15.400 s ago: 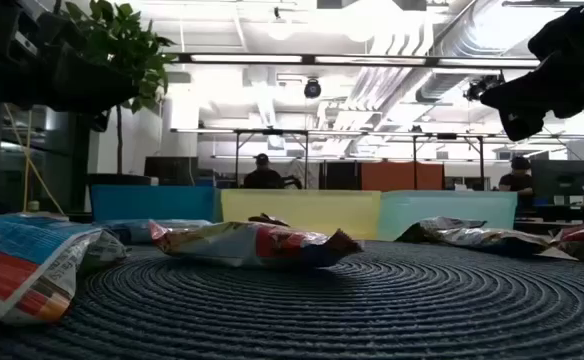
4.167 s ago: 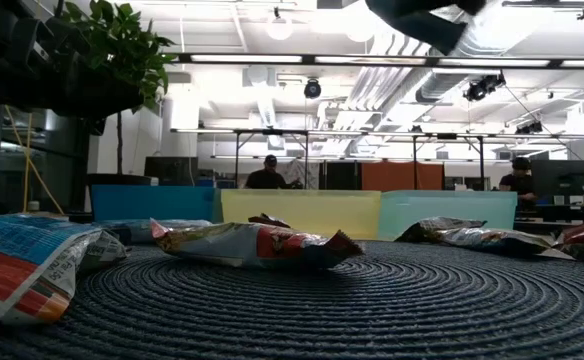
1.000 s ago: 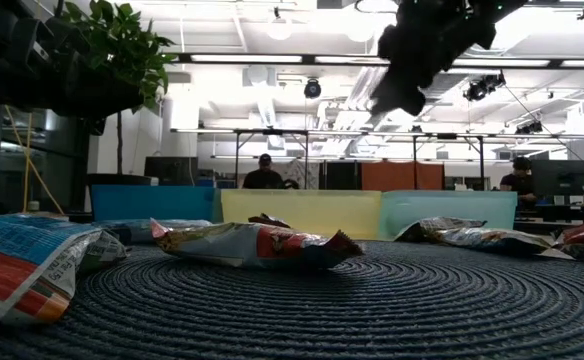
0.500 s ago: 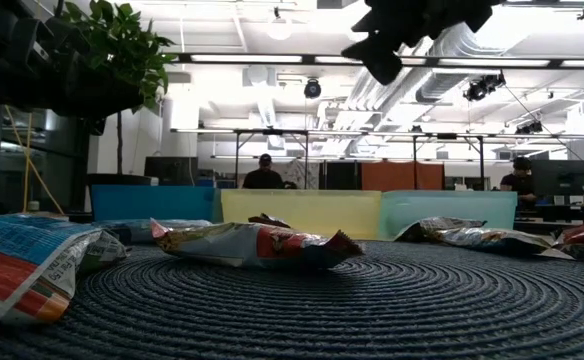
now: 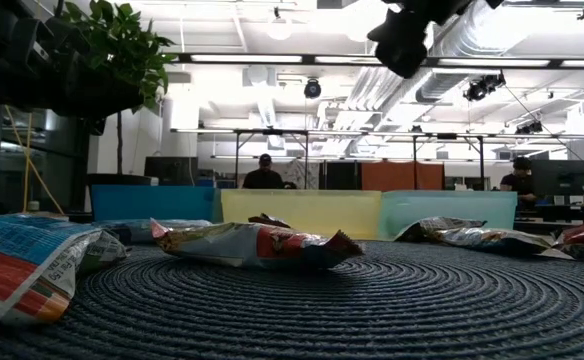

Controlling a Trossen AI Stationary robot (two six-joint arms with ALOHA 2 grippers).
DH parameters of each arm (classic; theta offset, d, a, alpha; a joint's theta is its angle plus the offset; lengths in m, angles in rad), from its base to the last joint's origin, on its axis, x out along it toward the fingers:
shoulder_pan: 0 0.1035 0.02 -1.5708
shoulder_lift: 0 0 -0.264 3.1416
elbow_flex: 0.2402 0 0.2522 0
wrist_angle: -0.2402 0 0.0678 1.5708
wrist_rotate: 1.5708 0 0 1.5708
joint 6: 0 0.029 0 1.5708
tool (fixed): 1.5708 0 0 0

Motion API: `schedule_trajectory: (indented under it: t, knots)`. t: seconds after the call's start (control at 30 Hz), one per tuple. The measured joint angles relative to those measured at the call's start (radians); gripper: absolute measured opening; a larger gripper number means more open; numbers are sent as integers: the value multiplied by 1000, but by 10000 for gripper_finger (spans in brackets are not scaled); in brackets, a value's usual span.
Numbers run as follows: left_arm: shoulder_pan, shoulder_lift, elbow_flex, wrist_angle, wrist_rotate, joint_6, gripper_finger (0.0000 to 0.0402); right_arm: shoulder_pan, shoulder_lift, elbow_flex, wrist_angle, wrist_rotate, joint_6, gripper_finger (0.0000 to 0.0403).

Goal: Pick and place Granola Bars by type
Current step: Put the orange granola bar into the yellow bin

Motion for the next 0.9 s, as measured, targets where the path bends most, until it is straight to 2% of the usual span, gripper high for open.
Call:
schedule_trajectory:
  t: [0.23, 0.43, 0.6, 0.77, 0.9]
  knots:
    - [0, 0, 0, 0, 0, 0, 82, 143, 0, 0, -177, 95, 186, 161]
    - [0, 0, 0, 0, 0, 0, 82, 251, 0, 0, -493, 240, 369, 161]
    - [0, 0, 0, 0, 0, 0, 82, 279, 0, 0, -751, 379, 663, 161]
    - [0, 0, 0, 0, 0, 0, 82, 294, 0, 0, -797, 444, 752, 165]
    - [0, 0, 0, 0, 0, 0, 82, 308, 0, -5, -822, 394, 801, 174]
